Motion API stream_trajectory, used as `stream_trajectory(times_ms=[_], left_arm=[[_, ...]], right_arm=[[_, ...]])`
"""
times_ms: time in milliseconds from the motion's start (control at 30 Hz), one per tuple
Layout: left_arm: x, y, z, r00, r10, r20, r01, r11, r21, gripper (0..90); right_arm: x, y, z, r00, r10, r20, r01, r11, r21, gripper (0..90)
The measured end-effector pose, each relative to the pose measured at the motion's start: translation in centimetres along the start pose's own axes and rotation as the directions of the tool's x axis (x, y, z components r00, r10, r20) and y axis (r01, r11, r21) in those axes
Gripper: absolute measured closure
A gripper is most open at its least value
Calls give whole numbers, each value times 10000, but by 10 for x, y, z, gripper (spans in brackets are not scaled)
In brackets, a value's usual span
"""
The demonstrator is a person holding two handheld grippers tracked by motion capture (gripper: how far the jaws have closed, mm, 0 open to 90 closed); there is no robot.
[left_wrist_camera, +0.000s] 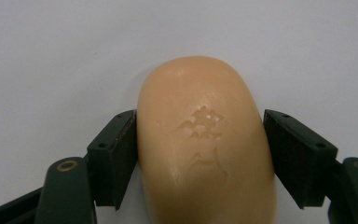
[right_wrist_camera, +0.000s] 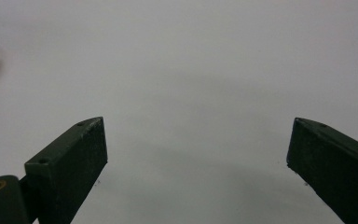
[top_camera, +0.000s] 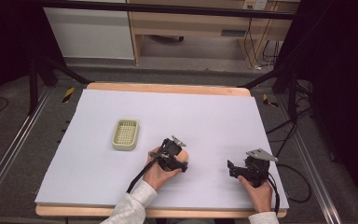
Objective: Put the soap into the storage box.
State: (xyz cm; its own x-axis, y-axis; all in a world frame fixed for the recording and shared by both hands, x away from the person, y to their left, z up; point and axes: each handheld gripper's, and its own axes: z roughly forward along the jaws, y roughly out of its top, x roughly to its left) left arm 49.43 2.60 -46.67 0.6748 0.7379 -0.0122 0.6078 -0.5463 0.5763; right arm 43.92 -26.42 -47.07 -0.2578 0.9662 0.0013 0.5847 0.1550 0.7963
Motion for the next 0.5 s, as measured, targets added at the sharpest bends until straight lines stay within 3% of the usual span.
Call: stream_trajectory(times_ms=[500], left_arm=[[-2,0,0,9997,-101,-204,101,9999,20,299]], right_arm=[[0,0,0,10000,21,-2,-21,10000,19,53]])
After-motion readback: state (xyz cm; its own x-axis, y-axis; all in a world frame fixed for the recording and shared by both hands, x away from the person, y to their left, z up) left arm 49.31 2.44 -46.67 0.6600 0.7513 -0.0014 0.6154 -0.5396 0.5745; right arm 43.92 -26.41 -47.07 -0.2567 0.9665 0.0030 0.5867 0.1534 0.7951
